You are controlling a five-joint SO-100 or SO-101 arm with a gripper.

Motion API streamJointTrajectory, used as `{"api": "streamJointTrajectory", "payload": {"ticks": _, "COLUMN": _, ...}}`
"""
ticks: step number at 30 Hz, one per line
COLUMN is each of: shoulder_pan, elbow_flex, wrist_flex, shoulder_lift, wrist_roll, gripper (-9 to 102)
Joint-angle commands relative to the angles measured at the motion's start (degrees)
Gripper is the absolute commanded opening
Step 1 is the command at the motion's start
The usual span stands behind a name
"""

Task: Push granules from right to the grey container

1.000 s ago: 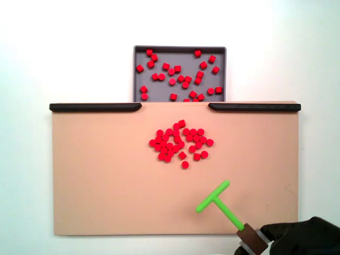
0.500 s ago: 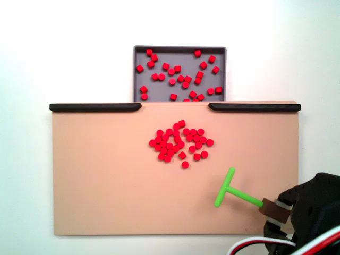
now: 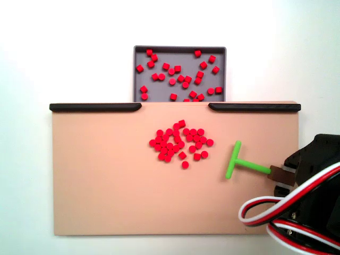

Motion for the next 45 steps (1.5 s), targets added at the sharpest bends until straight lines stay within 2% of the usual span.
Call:
{"api": "streamJointTrajectory", "payload": {"ticks": 1, "shoulder_pan": -0.18, "elbow_flex": -1.93, "wrist_flex": -0.26, "shoulder_lift": 0.26, "wrist_roll": -4.39, "gripper": 0}}
{"api": "streamJointTrajectory", "payload": {"ticks": 18, "shoulder_pan": -1.85, "elbow_flex": -1.93, "wrist_flex": -3.78, "shoulder_lift": -2.55, "wrist_roll": -2.64, "gripper": 0}}
{"api": "streamJointTrajectory", "payload": {"ticks": 45, "shoulder_pan": -4.22, "elbow_flex": 2.29, "wrist_flex": -3.78, "shoulder_lift": 0.88, "wrist_roll": 3.25, "gripper": 0}}
